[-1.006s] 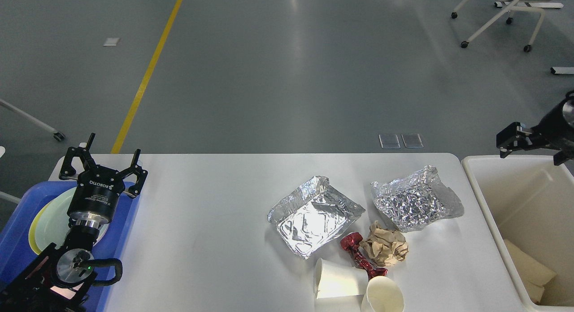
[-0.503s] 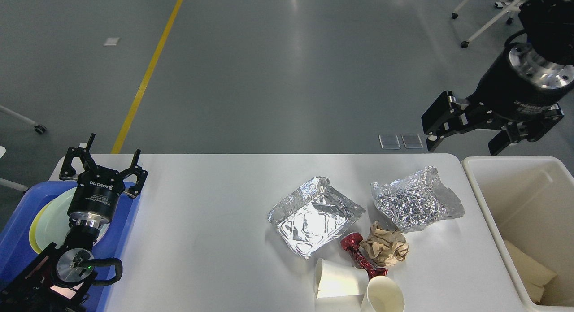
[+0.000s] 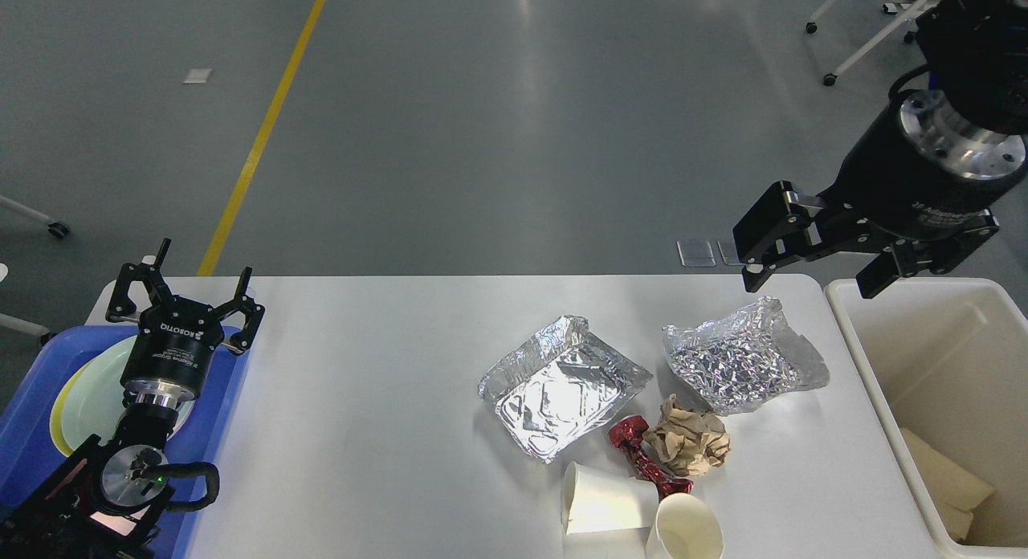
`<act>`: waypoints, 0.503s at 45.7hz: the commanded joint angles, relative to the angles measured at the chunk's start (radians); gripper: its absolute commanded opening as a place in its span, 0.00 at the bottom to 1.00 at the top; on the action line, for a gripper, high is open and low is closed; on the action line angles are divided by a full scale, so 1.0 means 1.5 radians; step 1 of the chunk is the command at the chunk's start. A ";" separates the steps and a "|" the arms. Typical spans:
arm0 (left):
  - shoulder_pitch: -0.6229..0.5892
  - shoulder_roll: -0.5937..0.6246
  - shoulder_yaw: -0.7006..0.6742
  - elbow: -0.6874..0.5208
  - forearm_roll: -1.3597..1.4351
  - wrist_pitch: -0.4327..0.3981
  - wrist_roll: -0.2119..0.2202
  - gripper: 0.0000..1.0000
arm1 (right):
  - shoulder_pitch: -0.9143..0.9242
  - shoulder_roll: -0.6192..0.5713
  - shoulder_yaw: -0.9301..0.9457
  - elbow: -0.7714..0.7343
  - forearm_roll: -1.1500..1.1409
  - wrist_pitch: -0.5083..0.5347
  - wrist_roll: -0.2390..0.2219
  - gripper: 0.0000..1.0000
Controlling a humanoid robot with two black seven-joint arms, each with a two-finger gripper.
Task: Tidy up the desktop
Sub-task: 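Raise the right gripper out of the bin toward the foil packet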
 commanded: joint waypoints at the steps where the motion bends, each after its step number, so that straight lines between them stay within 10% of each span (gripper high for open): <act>1: 0.000 0.000 0.000 0.000 0.000 0.000 0.000 0.96 | -0.010 -0.001 0.001 -0.005 -0.005 -0.003 0.001 1.00; 23: 0.000 0.000 0.000 0.000 0.000 0.000 0.000 0.96 | -0.156 -0.020 0.005 -0.062 -0.052 -0.028 0.002 1.00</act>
